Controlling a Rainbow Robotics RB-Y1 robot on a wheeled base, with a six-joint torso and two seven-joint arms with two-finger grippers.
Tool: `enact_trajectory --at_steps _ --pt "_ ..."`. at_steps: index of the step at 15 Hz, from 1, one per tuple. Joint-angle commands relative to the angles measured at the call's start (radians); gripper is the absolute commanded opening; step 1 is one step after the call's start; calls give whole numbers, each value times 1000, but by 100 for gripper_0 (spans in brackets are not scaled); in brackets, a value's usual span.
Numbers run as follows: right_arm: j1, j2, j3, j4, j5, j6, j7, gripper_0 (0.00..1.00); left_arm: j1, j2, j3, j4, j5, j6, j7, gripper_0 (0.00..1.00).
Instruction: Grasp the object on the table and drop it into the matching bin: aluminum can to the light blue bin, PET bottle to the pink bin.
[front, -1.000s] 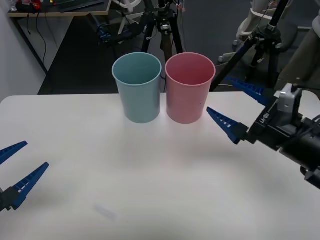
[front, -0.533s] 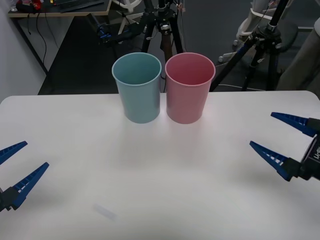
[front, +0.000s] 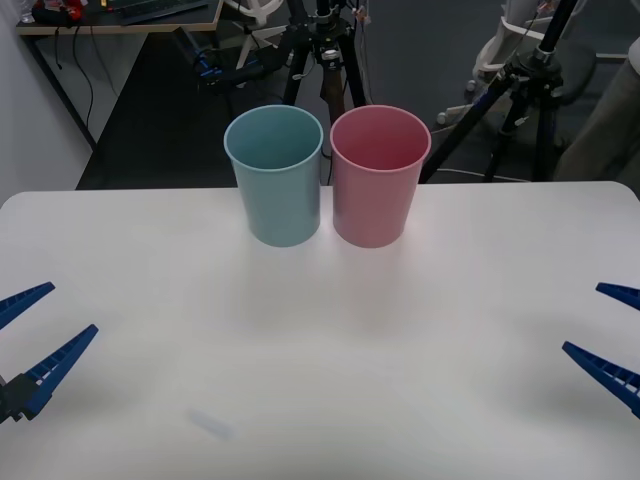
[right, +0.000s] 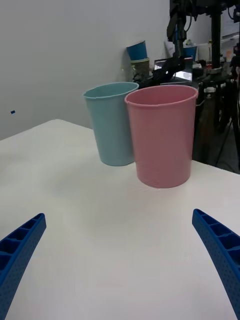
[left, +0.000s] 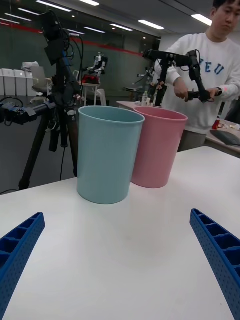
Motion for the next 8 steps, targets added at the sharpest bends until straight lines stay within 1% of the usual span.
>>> enact_trajectory --at_steps 1,4,8 --pt "44 0 -45 6 -11 -14 3 100 0 0 0 0 0 0 0 100" --pt "64 0 -78 6 -21 -34 4 100 0 0 0 0 0 0 0 100" --pt "68 5 -78 8 -31 -34 10 100 0 0 0 0 0 0 0 100"
